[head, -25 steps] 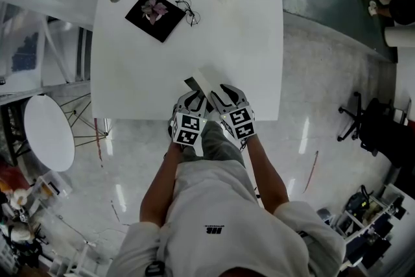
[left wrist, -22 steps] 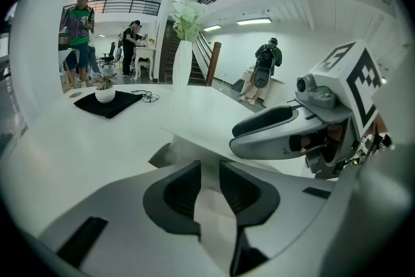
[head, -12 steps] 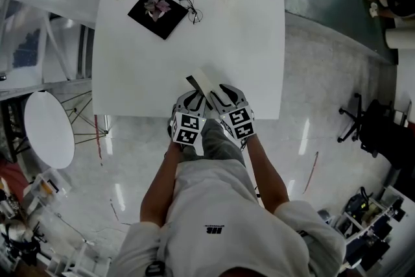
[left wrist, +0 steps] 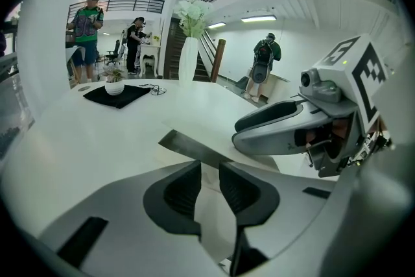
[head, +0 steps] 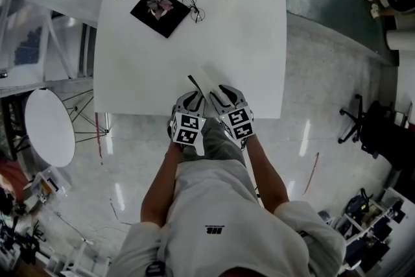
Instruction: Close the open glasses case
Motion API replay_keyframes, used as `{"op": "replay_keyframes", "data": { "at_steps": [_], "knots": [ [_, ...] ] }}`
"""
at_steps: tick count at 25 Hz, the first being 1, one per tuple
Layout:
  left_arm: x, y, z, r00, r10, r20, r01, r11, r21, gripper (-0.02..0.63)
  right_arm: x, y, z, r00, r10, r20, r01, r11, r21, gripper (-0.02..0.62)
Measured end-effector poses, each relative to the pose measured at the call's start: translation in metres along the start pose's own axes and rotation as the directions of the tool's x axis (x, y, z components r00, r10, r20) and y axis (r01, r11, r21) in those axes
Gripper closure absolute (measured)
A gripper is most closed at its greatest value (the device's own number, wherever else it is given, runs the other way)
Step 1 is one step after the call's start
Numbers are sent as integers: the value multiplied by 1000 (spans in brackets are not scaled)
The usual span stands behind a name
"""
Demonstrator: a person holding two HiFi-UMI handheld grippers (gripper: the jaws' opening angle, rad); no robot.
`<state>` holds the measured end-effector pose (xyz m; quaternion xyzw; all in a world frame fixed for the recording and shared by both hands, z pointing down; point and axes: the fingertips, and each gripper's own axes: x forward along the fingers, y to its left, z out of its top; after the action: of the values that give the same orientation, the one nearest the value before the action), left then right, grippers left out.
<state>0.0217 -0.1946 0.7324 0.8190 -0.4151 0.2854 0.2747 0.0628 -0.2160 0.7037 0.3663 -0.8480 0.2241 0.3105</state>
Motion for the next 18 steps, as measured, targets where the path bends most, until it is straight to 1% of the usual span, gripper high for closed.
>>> {"op": "replay_keyframes", "data": {
  "at_steps": [7,11,18],
  "knots": [
    [-1,1,-5,1000,4,-7,-4,1000,-4,508,0,6,1,1000,5,3,-5,1000,14,443],
    [-2,2,-9,1000,9,-14,-9,1000,-5,508,2,5,-5,1000,1,-6,-1,1000,-5,443],
    [-3,4,-15,999,16,-30,-16,1000,-10,510,3,9,-6,1000,5,-10,-5,1000,-6,443]
  ]
}}
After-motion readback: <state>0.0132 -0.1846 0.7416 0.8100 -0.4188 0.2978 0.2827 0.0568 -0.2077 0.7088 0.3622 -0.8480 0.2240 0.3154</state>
